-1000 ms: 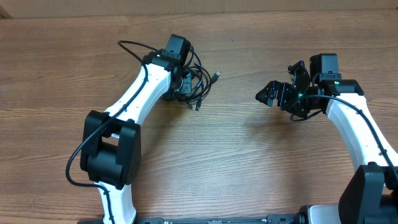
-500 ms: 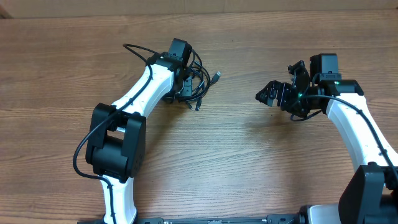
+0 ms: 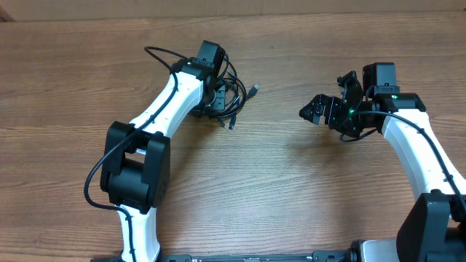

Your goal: Untangle cables

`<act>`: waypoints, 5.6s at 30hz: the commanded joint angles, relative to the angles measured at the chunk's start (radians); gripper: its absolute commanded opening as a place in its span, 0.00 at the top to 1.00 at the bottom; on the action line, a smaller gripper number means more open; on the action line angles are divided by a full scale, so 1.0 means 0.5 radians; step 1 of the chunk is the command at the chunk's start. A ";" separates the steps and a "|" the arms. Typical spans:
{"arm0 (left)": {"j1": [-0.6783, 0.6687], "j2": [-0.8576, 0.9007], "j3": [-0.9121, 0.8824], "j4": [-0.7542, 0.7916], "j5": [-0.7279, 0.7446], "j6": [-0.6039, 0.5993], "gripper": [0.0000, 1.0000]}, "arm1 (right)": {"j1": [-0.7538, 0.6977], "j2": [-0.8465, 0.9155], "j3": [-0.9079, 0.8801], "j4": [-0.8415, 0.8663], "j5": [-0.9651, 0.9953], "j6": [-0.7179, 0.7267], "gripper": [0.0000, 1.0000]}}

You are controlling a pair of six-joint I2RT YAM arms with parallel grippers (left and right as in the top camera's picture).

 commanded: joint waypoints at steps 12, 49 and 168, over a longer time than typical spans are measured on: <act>0.010 0.039 0.045 -0.083 -0.011 0.008 0.86 | -0.004 -0.002 0.037 0.011 0.008 0.000 0.00; 0.007 0.055 0.087 -0.267 -0.072 0.008 0.89 | -0.004 -0.002 0.037 0.011 0.008 0.001 0.00; 0.330 0.142 -0.244 -0.178 0.739 0.234 0.96 | 1.276 0.140 0.036 0.671 0.351 0.750 0.75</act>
